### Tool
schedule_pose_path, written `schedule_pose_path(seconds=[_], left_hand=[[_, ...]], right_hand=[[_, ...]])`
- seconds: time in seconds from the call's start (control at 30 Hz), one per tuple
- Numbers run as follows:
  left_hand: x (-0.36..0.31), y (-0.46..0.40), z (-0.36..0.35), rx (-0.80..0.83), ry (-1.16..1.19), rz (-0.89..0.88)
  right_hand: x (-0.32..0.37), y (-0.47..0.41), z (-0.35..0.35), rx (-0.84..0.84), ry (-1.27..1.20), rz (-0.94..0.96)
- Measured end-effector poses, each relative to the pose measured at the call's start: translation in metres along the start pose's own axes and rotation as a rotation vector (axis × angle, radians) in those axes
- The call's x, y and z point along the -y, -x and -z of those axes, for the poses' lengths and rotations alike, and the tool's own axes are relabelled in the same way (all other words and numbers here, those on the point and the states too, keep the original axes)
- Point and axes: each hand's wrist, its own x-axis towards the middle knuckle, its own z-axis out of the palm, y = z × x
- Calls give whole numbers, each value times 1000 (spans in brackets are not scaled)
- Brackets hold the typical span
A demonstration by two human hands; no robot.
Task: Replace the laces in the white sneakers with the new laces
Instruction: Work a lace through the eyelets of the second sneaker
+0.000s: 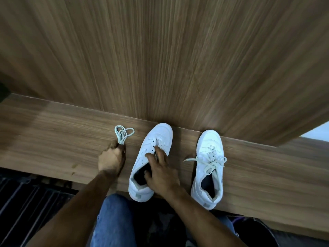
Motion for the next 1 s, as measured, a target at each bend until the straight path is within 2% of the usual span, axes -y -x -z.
schedule_pose_path(seconds=[0.07, 0.2, 0.27, 0.37, 0.43, 0.5, 0.57, 0.77, 0.87, 1.0], left_hand=[[-9, 10, 16, 66, -46, -17], [-17, 30, 29, 137, 10, -17], [-18, 39, 30, 129, 162, 76], [-13, 39, 36, 135, 559, 331], [-17, 30, 51, 156, 840, 348], [-39, 29, 90, 111, 973, 174], [-69, 23, 127, 110, 992, 12], [-145, 10, 229, 120, 1060, -416], [-174, 16, 244, 122, 1100, -514], [-187, 16, 219, 137, 976, -496]], right_hand=[[0, 1, 1, 17, 0, 8], [-3, 12, 6, 19, 4, 15], [-5, 22, 5, 20, 4, 26], [-11, 31, 3, 66, -15, 37], [-13, 30, 9, 104, -90, 61], [-16, 27, 24, 128, -289, 52], [-21, 16, 41, 125, -480, -9], [-32, 17, 140, -264, -951, -69], [-35, 21, 181, -319, -979, 22], [-40, 20, 187, -297, -938, -38]])
